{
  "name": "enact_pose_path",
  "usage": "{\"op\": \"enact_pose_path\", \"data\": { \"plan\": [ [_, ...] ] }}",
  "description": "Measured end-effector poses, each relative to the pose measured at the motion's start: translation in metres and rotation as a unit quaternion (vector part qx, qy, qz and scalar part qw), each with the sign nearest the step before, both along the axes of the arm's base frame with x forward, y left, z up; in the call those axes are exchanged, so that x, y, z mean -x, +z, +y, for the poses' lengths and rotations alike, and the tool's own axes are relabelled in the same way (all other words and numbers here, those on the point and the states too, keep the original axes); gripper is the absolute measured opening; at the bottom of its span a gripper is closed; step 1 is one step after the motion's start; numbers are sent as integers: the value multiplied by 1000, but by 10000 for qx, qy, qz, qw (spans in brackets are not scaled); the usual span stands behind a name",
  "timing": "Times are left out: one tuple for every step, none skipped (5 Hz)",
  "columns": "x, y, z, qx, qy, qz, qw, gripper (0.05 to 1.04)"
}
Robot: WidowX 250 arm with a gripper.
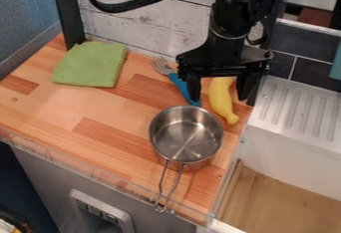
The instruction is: Move the green thing to the left of the silver pan
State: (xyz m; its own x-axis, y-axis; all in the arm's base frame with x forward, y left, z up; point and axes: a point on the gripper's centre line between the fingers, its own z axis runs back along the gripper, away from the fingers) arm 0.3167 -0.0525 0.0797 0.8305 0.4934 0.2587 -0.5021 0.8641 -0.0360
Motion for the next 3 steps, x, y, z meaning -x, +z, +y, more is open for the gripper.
{"op": "enact_pose_path", "data": {
  "plan": [
    [3,-9,1,-27,19,149,9999,1001],
    [8,-16,30,-120,414,205,9989,1001],
    [5,-9,66,-223,847,62,9961,1001]
  ]
}}
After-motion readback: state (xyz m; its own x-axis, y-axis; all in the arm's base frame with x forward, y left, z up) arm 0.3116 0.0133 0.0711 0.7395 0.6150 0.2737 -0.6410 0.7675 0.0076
